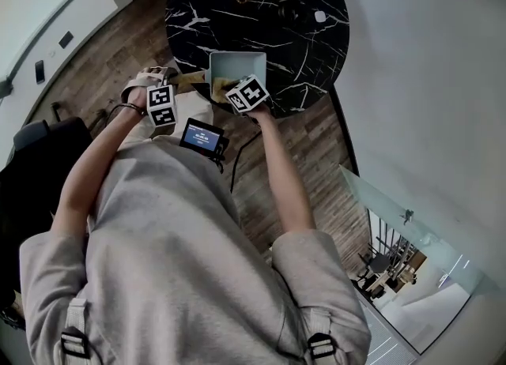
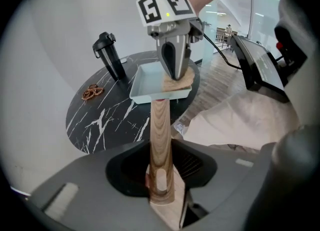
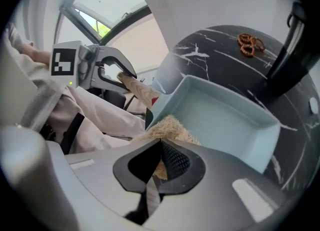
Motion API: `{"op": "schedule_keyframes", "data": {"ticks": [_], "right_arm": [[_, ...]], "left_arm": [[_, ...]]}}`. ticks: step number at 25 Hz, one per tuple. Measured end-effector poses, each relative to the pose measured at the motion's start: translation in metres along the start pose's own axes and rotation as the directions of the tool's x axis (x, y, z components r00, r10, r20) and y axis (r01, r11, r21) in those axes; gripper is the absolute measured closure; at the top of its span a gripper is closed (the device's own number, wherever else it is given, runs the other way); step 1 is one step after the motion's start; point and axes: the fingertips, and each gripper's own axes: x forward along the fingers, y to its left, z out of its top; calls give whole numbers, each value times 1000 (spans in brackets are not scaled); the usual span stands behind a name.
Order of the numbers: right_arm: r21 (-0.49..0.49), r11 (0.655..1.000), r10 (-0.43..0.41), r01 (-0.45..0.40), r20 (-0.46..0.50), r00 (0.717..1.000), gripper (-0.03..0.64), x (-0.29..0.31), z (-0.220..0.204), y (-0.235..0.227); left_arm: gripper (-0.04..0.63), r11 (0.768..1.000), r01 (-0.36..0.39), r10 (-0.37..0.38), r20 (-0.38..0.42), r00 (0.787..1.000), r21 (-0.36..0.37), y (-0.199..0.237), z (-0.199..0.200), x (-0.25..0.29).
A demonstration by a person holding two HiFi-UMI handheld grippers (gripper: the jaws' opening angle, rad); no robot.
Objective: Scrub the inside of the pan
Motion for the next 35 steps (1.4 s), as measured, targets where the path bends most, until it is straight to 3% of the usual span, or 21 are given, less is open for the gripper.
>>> {"op": "schedule_keyframes", "data": {"ticks": [2, 3, 5, 7, 8, 13, 17, 30, 35], "right_arm": [[-123, 987, -102, 101, -9, 995, 600, -18, -1, -14], [-209, 961, -189, 180, -27, 982, 600, -26, -2, -27], [-392, 859, -376, 329, -48, 925, 600, -37, -2, -61], [-530, 752, -492, 391, -57, 869, 600, -38, 0, -89], [-567, 721, -521, 398, -65, 851, 600, -36, 2, -100], [-588, 689, -594, 423, -126, 794, 600, -21, 0, -130], [-537, 730, -589, 423, -180, 788, 600, -14, -7, -133], [-318, 916, -363, 244, -397, 843, 600, -8, -61, -96], [-98, 986, -164, 138, -370, 914, 600, 1, -59, -85]], "left_arm": [[463, 1000, -5, 5, 4, 1000, 12, 1, 0, 0], [463, 1000, -8, 8, 7, 1000, 14, 1, 0, -1], [462, 1000, -15, 15, 11, 1000, 15, 2, 1, -1], [463, 1000, -18, 18, 10, 1000, 6, 2, 0, -1], [462, 1000, -17, 17, 10, 1000, -1, 1, 0, -1], [462, 1000, -12, 12, 12, 1000, -24, -3, -1, -2], [462, 999, -8, 8, 1, 1000, -47, -2, -2, -3], [459, 995, 32, -35, -25, 999, -97, -1, -5, -1], [456, 995, 19, -21, -12, 1000, -98, 1, -3, -1]]}}
